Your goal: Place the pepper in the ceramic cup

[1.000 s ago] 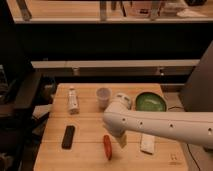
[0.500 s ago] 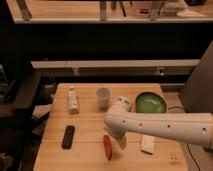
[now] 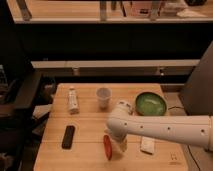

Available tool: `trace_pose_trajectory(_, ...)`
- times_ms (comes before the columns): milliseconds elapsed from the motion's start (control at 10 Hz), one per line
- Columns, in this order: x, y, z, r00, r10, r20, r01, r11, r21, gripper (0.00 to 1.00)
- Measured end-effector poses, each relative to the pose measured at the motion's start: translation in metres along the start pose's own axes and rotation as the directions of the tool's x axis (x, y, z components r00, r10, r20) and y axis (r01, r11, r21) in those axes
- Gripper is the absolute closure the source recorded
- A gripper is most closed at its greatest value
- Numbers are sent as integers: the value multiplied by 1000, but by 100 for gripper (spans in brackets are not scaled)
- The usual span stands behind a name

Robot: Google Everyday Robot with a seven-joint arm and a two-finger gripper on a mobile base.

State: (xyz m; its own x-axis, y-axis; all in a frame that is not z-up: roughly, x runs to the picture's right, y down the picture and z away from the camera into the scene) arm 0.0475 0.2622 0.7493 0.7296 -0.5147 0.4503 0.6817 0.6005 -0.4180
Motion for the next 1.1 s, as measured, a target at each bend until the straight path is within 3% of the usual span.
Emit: trace_pose_trajectory(1100,-4,8,23,998,-49,37,50,998,-33,20)
